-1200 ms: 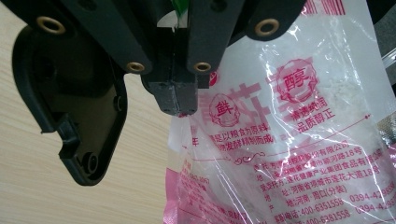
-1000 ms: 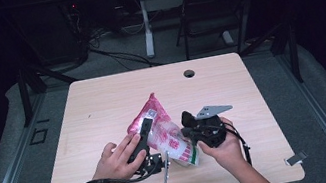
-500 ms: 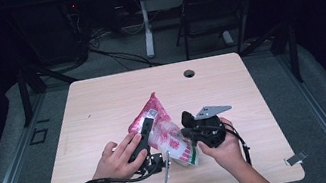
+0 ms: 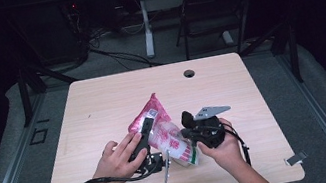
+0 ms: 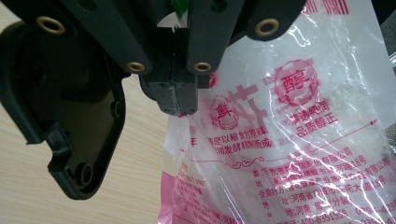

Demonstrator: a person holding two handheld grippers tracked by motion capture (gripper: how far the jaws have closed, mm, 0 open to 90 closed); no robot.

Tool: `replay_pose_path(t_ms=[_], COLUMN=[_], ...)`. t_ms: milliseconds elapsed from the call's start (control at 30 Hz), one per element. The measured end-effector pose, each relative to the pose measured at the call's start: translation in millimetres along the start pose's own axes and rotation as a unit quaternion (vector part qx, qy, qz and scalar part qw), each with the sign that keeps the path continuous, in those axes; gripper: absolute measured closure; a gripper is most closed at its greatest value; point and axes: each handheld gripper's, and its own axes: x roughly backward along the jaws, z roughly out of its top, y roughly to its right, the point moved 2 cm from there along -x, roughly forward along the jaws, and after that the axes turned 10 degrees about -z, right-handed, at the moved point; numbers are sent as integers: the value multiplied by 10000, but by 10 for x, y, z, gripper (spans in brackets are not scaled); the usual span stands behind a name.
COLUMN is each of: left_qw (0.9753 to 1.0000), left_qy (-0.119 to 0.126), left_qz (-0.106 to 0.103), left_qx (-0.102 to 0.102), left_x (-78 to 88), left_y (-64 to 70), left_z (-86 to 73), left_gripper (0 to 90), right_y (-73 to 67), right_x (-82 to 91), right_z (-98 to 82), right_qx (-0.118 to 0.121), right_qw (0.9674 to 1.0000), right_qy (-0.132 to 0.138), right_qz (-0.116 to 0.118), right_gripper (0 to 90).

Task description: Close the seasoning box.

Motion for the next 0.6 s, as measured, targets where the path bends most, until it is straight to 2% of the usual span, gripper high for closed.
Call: replay_pose_path(t_ms=[600], left_qw=[10000], left_qy=[-9], left_qz=[-66], left_qx=[32], left_x=[-1], left_y=[5], left_z=[-4], left_gripper=[626], right_y=[-5], right_x=[-13], right_z=[-5], right_qx=[34], right_qw=[10000], right_qy=[-51], right_qz=[-6], right_gripper=[900])
